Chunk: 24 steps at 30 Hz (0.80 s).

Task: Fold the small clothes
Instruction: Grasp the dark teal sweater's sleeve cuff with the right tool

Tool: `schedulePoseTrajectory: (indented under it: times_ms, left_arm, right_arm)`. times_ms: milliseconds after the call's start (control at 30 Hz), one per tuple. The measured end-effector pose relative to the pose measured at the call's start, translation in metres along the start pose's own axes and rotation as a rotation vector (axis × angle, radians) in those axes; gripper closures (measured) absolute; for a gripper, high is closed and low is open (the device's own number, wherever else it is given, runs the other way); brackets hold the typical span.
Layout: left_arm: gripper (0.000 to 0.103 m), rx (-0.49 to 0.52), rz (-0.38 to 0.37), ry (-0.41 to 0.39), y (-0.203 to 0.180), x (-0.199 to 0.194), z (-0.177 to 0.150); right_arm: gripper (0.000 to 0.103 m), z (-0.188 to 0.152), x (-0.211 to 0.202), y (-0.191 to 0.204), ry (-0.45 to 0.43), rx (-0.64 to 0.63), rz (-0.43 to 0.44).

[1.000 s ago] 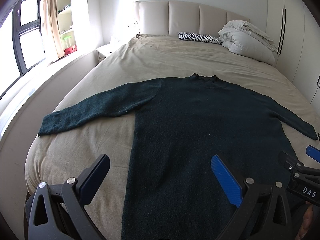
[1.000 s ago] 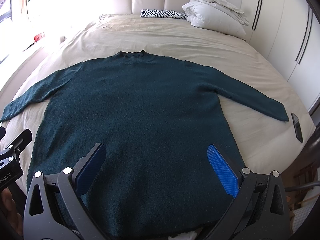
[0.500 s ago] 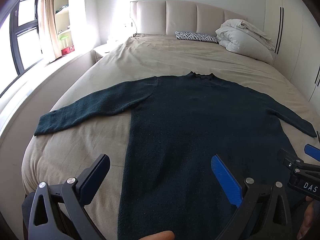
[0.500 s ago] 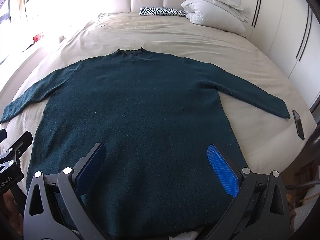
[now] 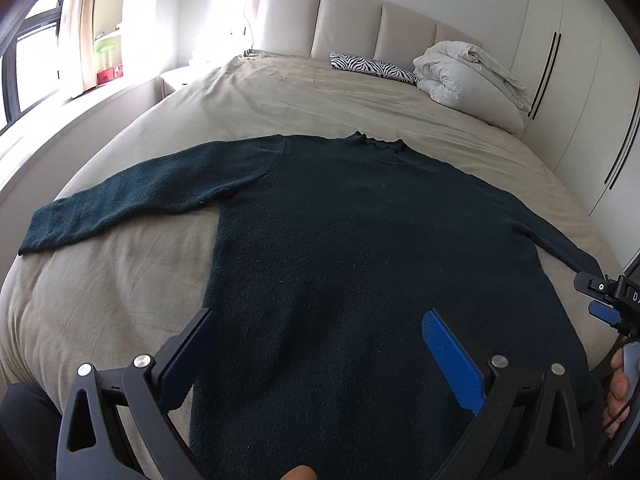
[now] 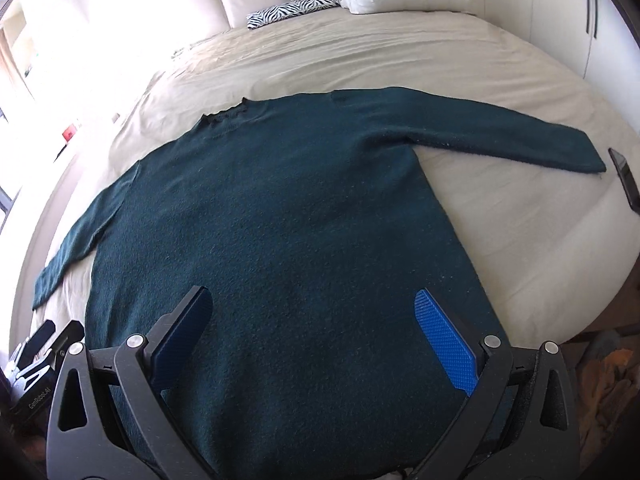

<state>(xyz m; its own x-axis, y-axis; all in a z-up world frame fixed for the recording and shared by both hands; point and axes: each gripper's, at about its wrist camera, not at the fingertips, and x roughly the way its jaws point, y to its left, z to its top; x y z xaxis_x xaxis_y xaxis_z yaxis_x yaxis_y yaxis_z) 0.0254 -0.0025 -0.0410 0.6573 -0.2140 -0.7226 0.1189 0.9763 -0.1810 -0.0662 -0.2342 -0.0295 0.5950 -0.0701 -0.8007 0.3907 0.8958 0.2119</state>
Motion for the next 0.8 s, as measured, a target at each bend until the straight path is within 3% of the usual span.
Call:
schedulePoseTrajectory:
  times_ms: [100, 200, 333, 567, 667, 767, 800]
  left_arm:
    - [0.0, -0.061, -0.044, 0.049, 0.006, 0.014, 0.003]
    - [0.0, -0.029, -0.036, 0.115, 0.003, 0.026, 0.007]
    - [0.0, -0.026, -0.013, 0.091, 0.0, 0.03, 0.014]
    - [0.002, -0.053, -0.098, 0.124, -0.005, 0.052, 0.023]
    - [0.006, -0.06, -0.148, 0.141, -0.011, 0.062, 0.026]
    - [0.015, -0.075, -0.188, 0.164, -0.013, 0.074, 0.028]
    - [0.018, -0.082, -0.199, 0.174, -0.013, 0.078, 0.029]
  right_arm:
    - [0.002, 0.018, 0.004, -0.071, -0.045, 0.141, 0.02]
    - [0.014, 0.034, 0.007, -0.16, -0.11, 0.339, 0.011]
    - [0.02, 0.048, 0.013, -0.274, -0.158, 0.59, -0.008]
    - [0.036, 0.075, 0.051, -0.399, -0.172, 0.811, 0.052]
    - [0.038, 0.092, 0.066, -0.431, -0.212, 0.818, 0.027]
    - [0.056, 0.11, 0.078, -0.455, -0.24, 0.81, 0.018]
    - [0.073, 0.116, 0.081, -0.459, -0.234, 0.813, 0.006]
